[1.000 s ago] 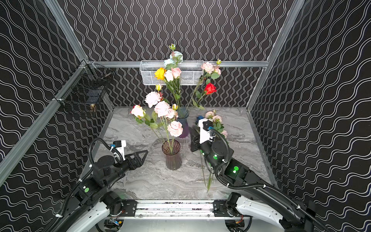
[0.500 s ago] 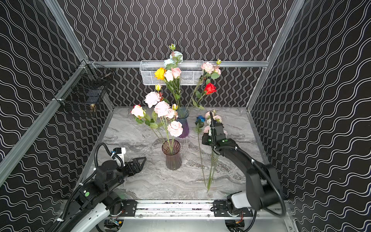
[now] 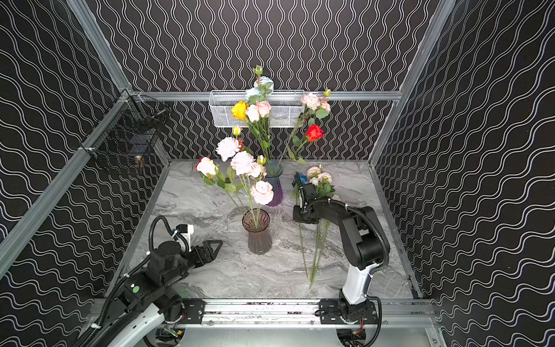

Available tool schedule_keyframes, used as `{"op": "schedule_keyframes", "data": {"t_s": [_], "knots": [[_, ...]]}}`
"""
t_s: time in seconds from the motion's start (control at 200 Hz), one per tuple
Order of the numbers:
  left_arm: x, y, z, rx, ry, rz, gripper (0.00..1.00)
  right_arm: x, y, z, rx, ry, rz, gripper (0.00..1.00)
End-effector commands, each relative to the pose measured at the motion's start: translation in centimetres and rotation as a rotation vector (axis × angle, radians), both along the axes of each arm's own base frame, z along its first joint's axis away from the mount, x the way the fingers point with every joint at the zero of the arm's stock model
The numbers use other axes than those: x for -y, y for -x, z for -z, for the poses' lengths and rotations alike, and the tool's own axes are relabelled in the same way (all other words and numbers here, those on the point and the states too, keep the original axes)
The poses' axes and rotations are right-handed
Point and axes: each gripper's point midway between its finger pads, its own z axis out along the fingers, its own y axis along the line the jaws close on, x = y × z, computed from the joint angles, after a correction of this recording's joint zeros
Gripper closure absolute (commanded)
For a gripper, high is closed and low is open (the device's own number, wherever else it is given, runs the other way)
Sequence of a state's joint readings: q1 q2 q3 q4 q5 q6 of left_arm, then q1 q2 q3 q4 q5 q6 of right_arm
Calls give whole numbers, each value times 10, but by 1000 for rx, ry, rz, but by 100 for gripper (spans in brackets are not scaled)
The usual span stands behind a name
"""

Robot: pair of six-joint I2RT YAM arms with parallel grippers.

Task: Arrange flowers in a vase
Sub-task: Pick up the flower from the top-center of the table.

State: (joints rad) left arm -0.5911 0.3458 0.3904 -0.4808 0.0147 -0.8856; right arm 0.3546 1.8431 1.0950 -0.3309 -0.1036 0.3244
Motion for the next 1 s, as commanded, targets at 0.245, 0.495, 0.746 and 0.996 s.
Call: {"op": "schedule_keyframes", "data": {"t_s": [0.245, 0.495, 0.746, 0.996], "knots": [[4, -2, -14, 35, 23, 16, 2, 10, 18, 8, -31, 56, 46, 91], [-3, -1, -24, 50, 10, -6, 3, 0, 8, -45, 136, -67, 73, 100], [-11, -1, -35, 64, -17, -37, 3, -8, 11, -98, 267, -184, 60, 100], [-14, -4, -42, 75, -14, -61, 3, -8, 29, -139, 368, -263, 37, 100]]}}
